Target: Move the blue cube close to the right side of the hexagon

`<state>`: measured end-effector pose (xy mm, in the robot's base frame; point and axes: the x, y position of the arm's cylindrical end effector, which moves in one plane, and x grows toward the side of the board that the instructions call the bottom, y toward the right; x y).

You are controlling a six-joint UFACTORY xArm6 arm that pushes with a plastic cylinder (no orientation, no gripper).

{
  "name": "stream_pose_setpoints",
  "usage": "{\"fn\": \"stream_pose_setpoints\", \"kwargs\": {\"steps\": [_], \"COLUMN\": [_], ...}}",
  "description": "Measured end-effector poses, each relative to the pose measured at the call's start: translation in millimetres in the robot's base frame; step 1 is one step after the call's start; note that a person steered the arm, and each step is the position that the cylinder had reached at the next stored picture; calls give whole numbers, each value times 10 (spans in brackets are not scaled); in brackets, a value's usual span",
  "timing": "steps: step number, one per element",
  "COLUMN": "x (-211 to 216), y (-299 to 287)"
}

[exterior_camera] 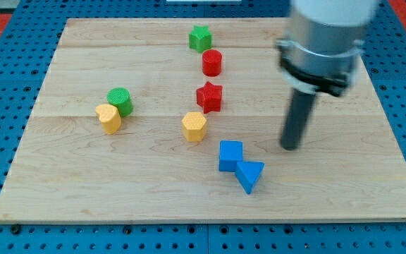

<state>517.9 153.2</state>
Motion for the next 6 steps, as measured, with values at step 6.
{"fn": "stream_pose_setpoints", "kwargs": {"steps": [6], "x": [494], "y": [-1220]}}
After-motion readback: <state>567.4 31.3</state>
